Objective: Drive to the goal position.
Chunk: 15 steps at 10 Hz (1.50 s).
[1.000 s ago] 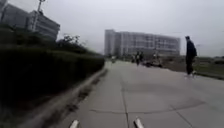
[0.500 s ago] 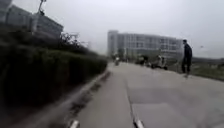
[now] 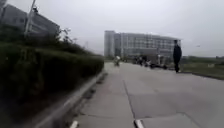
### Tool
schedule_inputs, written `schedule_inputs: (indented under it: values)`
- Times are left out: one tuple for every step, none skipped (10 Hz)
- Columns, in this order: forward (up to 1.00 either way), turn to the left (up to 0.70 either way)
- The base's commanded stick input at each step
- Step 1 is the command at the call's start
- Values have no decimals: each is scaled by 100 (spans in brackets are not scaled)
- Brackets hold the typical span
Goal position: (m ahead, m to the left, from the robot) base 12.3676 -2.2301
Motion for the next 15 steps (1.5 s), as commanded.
schedule_inputs:
  values:
    - [81,0]
    - [70,0]
    - [70,0]
    - [70,-23]
    - [70,-34]
    - [70,-28]
    - [70,-13]
    - [70,0]
    - [70,0]
    - [70,-21]
    - [70,-34]
    - [70,-34]
    - [70,-34]
    - [70,-34]
    - [70,-16]
